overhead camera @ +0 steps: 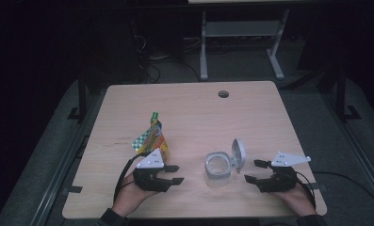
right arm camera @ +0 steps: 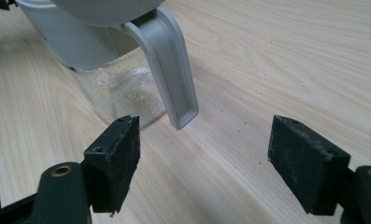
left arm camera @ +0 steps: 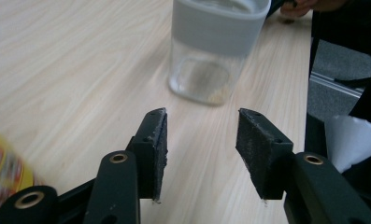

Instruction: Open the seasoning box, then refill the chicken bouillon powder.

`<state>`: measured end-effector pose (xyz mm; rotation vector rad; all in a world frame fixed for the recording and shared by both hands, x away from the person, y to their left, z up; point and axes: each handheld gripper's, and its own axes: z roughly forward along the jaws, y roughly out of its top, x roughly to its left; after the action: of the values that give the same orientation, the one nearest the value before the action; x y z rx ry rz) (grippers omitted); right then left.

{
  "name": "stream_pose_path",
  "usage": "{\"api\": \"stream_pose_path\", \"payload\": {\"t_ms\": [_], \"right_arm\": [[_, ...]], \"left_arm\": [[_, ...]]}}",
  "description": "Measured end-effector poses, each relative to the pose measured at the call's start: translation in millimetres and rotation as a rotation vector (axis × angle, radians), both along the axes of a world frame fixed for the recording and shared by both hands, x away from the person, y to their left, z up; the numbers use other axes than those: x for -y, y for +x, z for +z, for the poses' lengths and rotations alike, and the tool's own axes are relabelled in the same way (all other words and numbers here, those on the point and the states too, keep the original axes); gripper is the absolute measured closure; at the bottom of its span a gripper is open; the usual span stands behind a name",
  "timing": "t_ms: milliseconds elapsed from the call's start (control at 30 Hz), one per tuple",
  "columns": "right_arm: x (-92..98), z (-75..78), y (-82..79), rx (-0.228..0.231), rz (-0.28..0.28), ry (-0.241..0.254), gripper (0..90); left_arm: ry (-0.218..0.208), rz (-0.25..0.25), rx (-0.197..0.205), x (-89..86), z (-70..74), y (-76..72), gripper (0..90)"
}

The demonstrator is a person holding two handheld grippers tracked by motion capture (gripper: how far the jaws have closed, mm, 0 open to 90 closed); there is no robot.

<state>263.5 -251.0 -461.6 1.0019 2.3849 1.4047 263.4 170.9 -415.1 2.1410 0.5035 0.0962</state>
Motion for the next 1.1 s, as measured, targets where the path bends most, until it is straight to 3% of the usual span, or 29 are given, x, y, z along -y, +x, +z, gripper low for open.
{"api": "stream_pose_path", "payload": {"t_ms": [667, 933, 1100], "right_arm": [[-0.6, 1.1, 1.7, 0.003, -0.002, -0.001, 25.0], [-1.5, 0.8, 1.8, 0.003, -0.002, -0.006, 25.0], [-1.5, 1.0, 1.9, 0.003, -0.004, -0.008, 25.0]], "left_arm": [[0.031, 0.163, -0.023, -72.8, -15.2, -27.9, 47.4], [0.031, 0.242, 0.002, -99.6, -12.6, -27.7, 45.8], [0.016, 0.286, 0.030, -107.2, -6.7, -20.1, 38.5]]}}
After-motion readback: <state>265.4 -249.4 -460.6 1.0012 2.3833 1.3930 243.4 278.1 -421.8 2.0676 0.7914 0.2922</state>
